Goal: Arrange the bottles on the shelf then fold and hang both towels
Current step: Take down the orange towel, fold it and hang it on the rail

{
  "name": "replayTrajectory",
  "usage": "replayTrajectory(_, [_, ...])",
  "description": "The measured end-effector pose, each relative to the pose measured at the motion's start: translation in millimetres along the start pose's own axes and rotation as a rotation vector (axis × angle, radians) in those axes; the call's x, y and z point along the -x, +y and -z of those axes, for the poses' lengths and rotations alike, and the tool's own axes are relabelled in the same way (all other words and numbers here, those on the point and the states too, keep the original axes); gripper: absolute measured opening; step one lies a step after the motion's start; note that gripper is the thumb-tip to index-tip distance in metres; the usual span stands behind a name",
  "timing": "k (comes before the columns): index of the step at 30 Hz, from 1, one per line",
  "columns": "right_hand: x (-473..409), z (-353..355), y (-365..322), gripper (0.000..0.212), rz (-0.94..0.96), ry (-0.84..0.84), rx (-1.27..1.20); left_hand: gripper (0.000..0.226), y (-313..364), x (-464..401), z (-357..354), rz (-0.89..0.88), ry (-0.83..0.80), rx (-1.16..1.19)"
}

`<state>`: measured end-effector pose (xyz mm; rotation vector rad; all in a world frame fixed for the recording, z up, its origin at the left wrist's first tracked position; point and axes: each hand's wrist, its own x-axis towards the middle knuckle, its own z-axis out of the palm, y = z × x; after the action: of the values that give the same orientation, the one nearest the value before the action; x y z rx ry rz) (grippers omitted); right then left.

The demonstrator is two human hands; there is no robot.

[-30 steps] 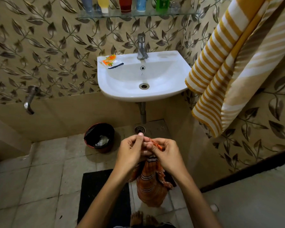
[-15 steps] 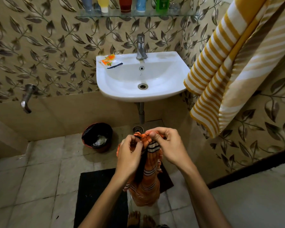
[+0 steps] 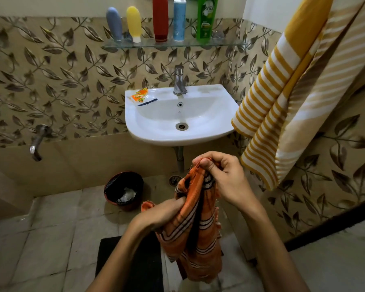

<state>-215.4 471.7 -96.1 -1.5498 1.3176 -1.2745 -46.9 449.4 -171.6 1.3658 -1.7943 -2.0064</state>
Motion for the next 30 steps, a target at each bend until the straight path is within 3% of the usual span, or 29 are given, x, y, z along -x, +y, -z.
replayTrajectory(2, [-2, 2, -8, 0.026, 0.037, -0.007, -0.013, 0.047, 0, 1, -9, 0.038, -0.032, 0.158])
replayTrajectory(5, [-4, 11, -17, 0.027, 0.089, 0.038, -0.043, 0.048, -3, -2, -12, 0.098, -0.026, 0.16])
replayTrajectory(8, [-8, 25, -25, 0.022, 0.14, 0.118, -0.088, 0.032, -4, -1, -8, 0.128, -0.023, 0.065])
replayTrajectory(11, [-10, 39, -30, 0.013, 0.166, 0.195, -0.131, 0.049, -7, -4, -6, 0.178, 0.008, -0.13])
replayTrajectory(15, [-9, 54, -27, 0.017, 0.158, 0.254, -0.135, 0.044, -10, -10, -2, 0.181, 0.154, -0.426])
replayTrajectory(20, [-7, 62, -18, 0.016, 0.14, 0.318, -0.128, 0.067, -8, -13, 0, 0.178, 0.281, -0.202])
replayTrajectory(22, [-7, 67, -14, 0.016, 0.112, 0.355, -0.124, 0.081, -10, -6, 10, 0.125, 0.387, -0.171])
replayTrajectory(25, [-7, 77, 0, 0.014, 0.064, 0.409, -0.065, 0.081, -11, 9, 33, 0.051, 0.61, -0.315])
replayTrajectory(28, [-5, 84, 19, 0.017, 0.006, 0.442, -0.01, 0.058, -6, 21, 50, 0.122, 0.87, -0.503])
replayTrajectory(30, [-4, 85, 29, 0.019, -0.026, 0.445, 0.011, 0.04, 2, 30, 54, 0.171, 0.947, -0.582])
